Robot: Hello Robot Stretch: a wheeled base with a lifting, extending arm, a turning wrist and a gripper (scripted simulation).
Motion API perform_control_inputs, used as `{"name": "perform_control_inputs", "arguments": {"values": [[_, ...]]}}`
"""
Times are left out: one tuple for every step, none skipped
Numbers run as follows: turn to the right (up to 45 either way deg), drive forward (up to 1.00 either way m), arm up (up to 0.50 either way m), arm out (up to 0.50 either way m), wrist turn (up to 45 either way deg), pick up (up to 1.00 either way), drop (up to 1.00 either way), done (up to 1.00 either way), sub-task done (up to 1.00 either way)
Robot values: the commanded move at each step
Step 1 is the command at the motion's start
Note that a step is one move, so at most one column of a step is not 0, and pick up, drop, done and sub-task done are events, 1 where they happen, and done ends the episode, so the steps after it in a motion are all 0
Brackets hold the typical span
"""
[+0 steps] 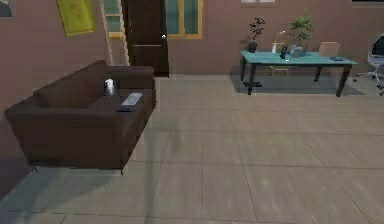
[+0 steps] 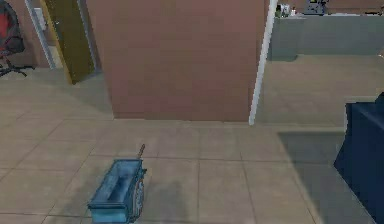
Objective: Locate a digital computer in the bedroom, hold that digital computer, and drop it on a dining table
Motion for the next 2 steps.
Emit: {"name": "perform_control_inputs", "arguments": {"values": [[0.0, 1.0, 0.0, 0.0, 0.0, 0.0, 0.0, 0.0, 0.0], [3.0, 0.0, 0.0, 0.0, 0.0, 0.0, 0.0, 0.0, 0.0]]}}
